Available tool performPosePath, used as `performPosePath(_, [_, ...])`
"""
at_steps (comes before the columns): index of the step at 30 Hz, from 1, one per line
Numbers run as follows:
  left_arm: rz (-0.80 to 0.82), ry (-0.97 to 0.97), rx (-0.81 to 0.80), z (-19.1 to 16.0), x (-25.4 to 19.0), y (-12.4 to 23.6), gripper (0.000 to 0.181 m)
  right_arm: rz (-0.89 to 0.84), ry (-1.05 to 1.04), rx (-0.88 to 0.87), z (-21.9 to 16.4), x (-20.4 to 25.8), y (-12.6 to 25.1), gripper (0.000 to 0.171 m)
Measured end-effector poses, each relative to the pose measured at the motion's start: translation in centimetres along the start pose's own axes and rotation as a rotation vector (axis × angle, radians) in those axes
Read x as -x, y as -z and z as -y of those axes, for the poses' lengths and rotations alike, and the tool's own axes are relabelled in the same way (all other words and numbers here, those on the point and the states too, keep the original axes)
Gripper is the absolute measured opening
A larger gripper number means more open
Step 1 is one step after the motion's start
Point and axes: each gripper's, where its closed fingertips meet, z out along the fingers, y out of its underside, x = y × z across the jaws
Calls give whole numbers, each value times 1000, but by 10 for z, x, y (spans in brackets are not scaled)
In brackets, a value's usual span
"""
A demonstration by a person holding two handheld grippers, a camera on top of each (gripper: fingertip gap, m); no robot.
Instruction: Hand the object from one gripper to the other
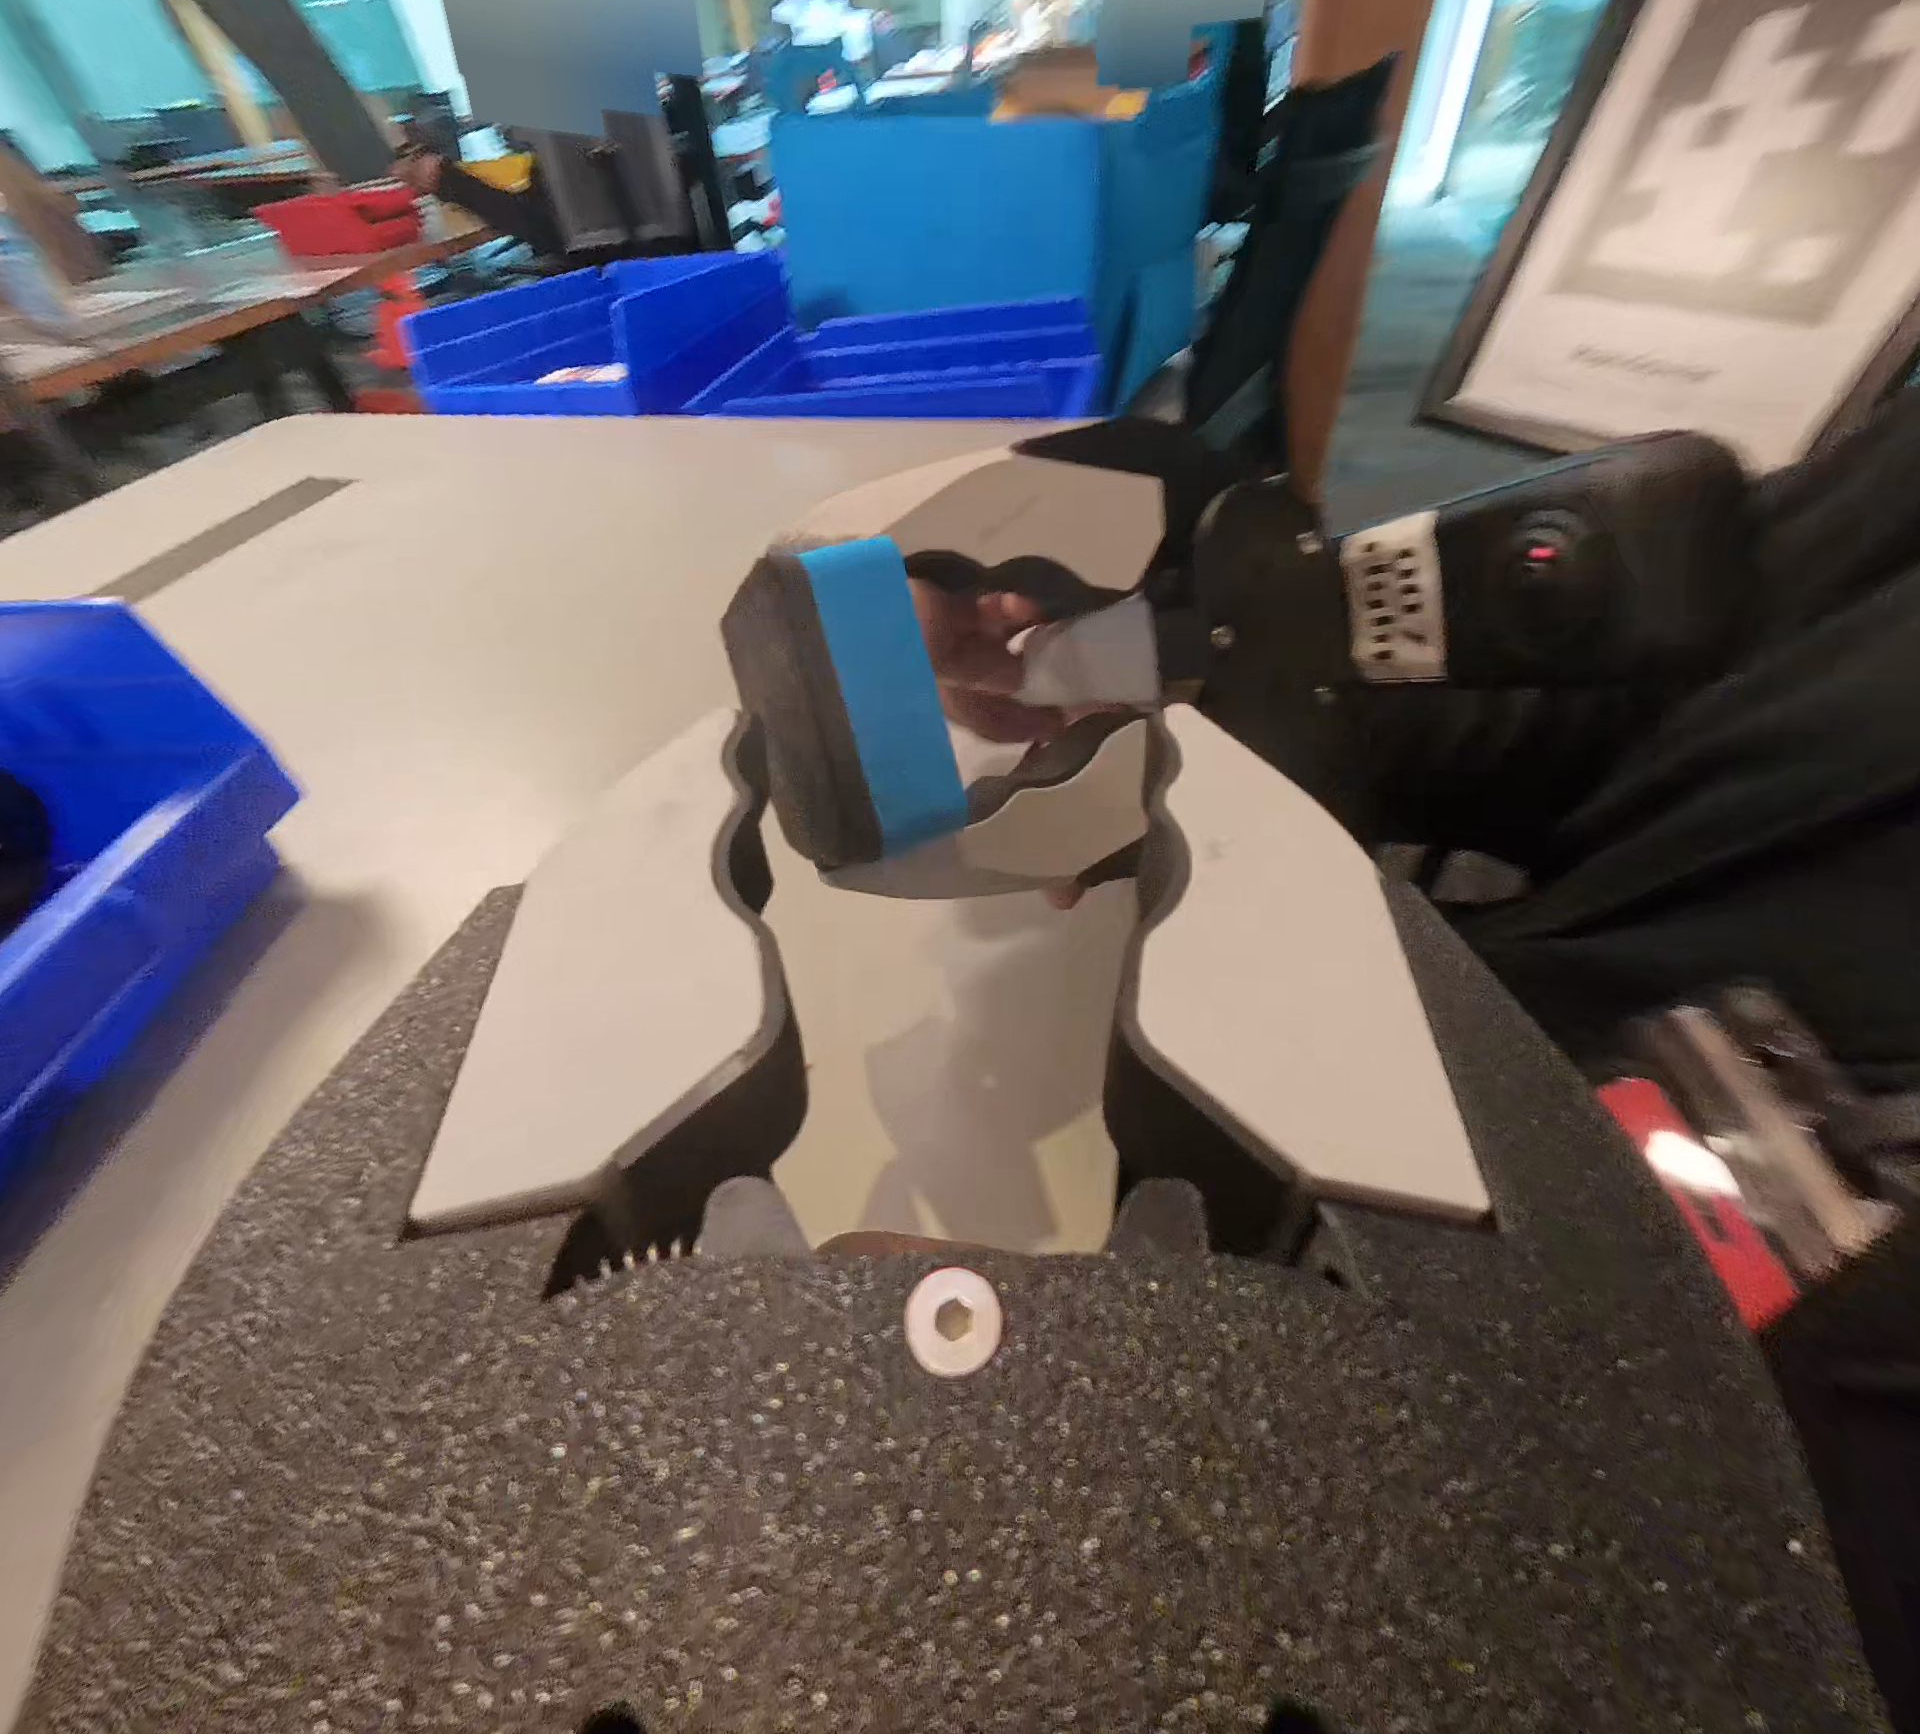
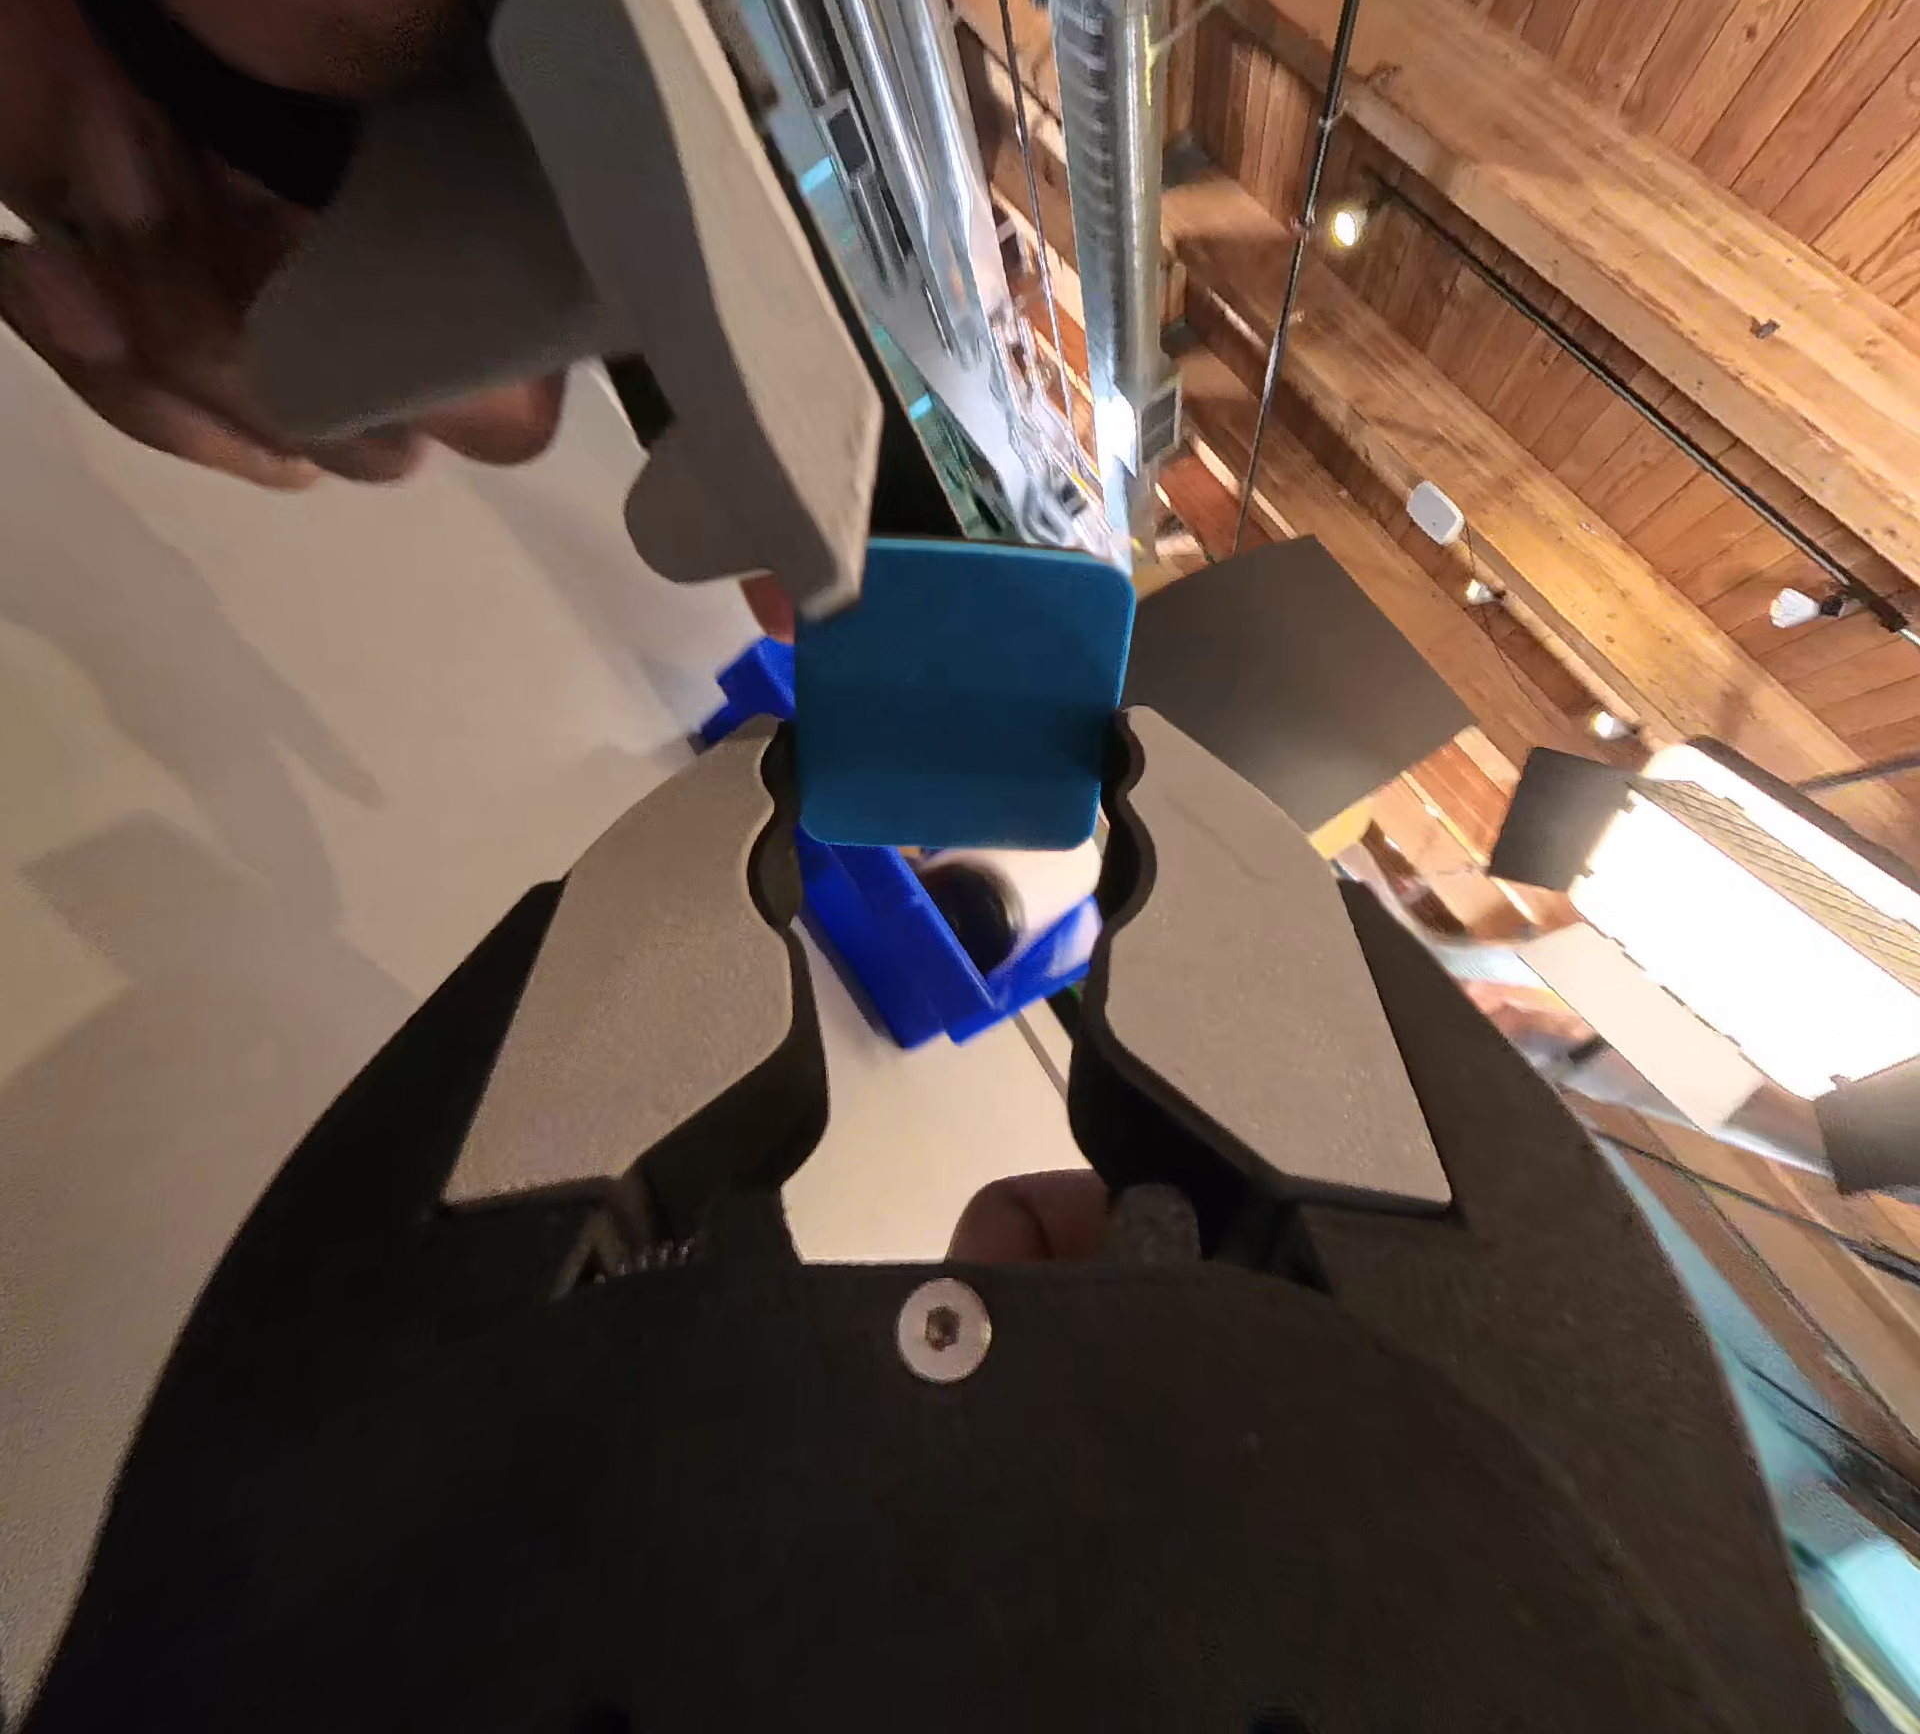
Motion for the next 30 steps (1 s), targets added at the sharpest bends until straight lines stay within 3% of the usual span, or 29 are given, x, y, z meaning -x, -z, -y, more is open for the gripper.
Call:
performPosePath(6, [-337, 314, -252, 30, -15, 26, 71, 135, -265, -269, 37, -3, 18, 56])
performPosePath(9, [-463, 469, -273, 32, -20, 25, 71, 176, -331, -348, 47, -6, 25, 56])
performPosePath(14, [-500, 527, -139, 16, -35, 5, 86, 175, -229, -343, 47, 3, 25, 56])
performPosePath(19, [-461, 530, -111, 8, -31, -2, 63, 190, -135, -293, 42, 17, 21, 56])
performPosePath(23, [-210, 300, -124, 5, -5, -4, 63, 218, -252, -242, 34, 13, 17, 55])
performPosePath(30, [313, -464, -112, 25, 32, 23, 63, 423, -744, -177, 20, 1, 15, 52])
